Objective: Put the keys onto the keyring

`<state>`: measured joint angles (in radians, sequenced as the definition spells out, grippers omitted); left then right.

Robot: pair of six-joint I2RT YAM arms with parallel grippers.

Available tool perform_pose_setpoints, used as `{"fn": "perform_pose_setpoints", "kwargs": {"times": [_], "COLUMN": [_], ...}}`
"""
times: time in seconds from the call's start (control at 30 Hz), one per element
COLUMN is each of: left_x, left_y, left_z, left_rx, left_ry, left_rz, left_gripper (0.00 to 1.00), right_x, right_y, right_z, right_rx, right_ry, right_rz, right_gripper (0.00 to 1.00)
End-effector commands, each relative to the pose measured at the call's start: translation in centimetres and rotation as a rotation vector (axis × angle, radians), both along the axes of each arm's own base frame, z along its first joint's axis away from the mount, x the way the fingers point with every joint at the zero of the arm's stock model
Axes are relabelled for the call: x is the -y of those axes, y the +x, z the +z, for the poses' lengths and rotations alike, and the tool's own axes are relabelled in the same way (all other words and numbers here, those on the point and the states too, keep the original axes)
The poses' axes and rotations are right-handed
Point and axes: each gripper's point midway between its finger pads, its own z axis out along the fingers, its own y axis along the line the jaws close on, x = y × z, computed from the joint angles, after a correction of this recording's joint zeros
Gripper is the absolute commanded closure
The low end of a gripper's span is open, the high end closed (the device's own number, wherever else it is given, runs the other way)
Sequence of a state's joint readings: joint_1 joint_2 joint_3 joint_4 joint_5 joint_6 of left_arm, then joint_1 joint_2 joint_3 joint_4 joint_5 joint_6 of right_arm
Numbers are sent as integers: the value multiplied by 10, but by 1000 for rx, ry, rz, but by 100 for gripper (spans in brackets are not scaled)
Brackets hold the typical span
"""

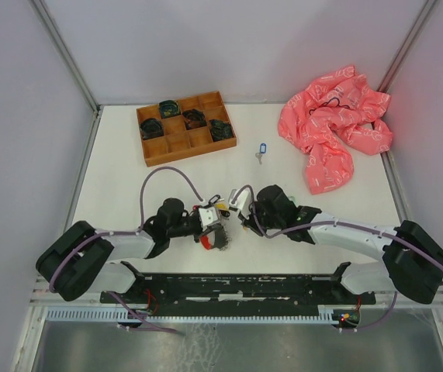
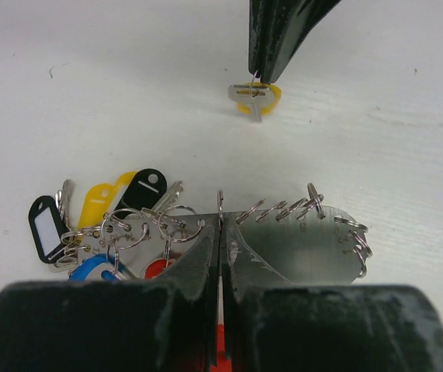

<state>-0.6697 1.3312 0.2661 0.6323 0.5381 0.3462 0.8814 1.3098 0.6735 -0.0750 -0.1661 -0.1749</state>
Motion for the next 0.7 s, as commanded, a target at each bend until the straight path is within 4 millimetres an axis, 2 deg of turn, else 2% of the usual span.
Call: {"fn": "perform_pose_setpoints", "kwargs": {"times": [0.0,0.1,0.3,0.67], "left_x": [8,7,7,7], "left_y": [-5,-9,-11,-13], "left_z": [20,24,15,10], "left_rx": [234,296,374,438], "left_ry": [-38,-46,18,61], "left_rz": [-120,-136,-149,-141], "left_gripper": [97,97,97,97], "right_x": [-14,-19,-25,-37], "right_y": [-10,-13,-14,-21], "right_z": [11,10,5,-4], "right_rx": [122,153,302,406], "right_ry": [90,119,119,77], "right_rz": [173,214,325,409], "right_gripper": [99,99,99,99]}}
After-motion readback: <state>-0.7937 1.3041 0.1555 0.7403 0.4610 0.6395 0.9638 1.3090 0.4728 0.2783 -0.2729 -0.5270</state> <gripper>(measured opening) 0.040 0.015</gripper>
